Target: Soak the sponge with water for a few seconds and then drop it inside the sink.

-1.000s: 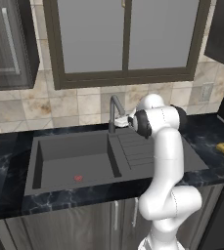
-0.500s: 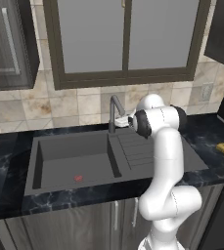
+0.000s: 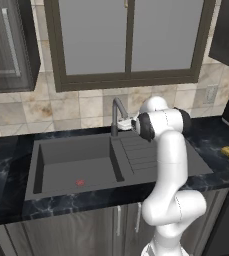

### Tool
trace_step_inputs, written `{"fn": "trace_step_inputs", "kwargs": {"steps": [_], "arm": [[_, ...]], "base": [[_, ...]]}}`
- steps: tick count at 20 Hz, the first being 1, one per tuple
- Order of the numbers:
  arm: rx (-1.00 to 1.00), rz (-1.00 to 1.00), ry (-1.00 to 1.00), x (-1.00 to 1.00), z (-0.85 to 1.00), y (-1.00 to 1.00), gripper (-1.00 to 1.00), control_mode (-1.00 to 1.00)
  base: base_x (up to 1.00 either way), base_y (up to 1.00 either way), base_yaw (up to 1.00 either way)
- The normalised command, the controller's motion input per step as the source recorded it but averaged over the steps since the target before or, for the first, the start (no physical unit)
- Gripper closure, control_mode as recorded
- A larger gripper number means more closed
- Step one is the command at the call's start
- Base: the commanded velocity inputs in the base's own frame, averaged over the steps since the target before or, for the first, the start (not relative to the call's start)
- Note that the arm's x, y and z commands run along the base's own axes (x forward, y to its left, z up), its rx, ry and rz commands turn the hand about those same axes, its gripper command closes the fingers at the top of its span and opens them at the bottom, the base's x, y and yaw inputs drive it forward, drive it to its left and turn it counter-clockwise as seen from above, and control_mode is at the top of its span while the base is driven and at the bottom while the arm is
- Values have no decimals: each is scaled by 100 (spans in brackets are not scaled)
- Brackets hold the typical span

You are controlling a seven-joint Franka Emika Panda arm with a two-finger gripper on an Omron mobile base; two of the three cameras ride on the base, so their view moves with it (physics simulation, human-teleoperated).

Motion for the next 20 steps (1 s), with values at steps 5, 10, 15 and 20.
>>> {"fn": "trace_step_inputs", "kwargs": {"steps": [5,10,15,20], "arm": [[0,-5,0,25,-20,-34,-100,-100],[0,-5,0,27,-26,-37,-100,-100],[0,-6,0,28,-31,-36,-100,-100],[0,-6,0,29,-29,-41,-100,-100]], "base": [[0,0,0],[0,0,0],[0,0,0],[0,0,0]]}}
